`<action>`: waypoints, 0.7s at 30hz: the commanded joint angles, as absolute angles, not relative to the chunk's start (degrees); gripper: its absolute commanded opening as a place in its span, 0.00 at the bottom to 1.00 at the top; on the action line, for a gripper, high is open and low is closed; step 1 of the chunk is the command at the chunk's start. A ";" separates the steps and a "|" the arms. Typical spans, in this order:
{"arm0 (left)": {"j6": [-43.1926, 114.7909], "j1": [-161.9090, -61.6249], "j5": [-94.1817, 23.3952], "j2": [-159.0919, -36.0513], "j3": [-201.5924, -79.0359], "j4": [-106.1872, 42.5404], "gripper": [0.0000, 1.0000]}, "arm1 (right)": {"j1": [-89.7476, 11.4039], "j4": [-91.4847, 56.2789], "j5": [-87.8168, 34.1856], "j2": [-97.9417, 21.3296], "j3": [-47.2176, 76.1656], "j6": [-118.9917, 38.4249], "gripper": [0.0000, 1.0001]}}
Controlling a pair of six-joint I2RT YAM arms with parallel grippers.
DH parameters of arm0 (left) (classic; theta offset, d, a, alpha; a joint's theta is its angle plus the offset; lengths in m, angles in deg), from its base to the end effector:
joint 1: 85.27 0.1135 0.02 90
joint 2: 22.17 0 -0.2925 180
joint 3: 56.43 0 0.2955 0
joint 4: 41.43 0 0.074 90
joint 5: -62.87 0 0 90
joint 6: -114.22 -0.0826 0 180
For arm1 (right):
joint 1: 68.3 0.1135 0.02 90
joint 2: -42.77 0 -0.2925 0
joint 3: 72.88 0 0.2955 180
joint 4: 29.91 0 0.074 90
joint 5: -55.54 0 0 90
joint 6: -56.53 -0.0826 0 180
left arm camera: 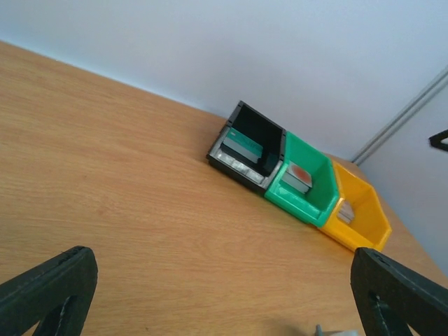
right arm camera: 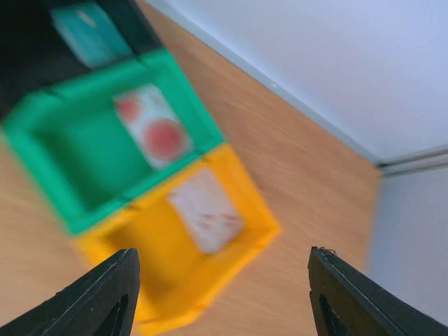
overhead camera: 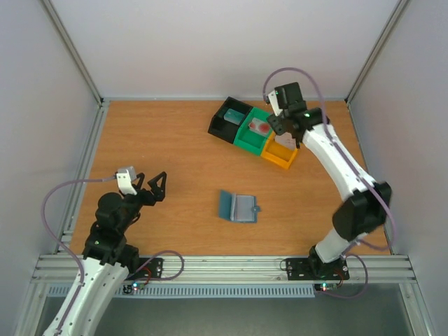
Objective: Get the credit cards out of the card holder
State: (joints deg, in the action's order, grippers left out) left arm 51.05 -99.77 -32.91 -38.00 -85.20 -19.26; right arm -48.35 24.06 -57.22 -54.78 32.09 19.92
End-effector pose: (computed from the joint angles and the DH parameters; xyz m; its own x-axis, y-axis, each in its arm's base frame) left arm 0.1729 -0.0533 0.2344 -0.2944 -0.3877 -0.8735 0.2381 0.8555 -0.4599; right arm 0.4383 0.1251 0.3326 -0.3552 -0.9164 -0.1847 -0.5863 0.3722 -0.7195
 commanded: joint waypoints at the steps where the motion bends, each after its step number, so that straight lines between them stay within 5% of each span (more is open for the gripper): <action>1: 52.45 -99.53 -38.53 -41.79 -85.48 -23.70 0.99 | -47.40 34.56 -32.68 -44.62 25.01 -9.47 0.67; 7: 57.79 -100.09 -57.56 -60.83 -91.56 -23.33 0.92 | -45.10 28.33 -13.03 -37.54 5.55 -26.06 0.58; 14: 51.86 -109.28 -64.88 -82.11 -99.42 -11.07 0.92 | -39.35 18.36 -9.72 -39.73 -7.31 -32.16 0.46; 21: 54.84 -114.09 -65.76 -97.03 -101.38 -20.07 0.98 | -37.32 13.00 -11.08 -41.36 -13.99 -33.37 0.37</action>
State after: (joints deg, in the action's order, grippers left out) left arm 54.00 -111.81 -62.99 -92.12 -99.54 -15.11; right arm -38.13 18.97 -13.16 -40.84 -11.64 -30.31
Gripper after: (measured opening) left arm 0.967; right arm 0.394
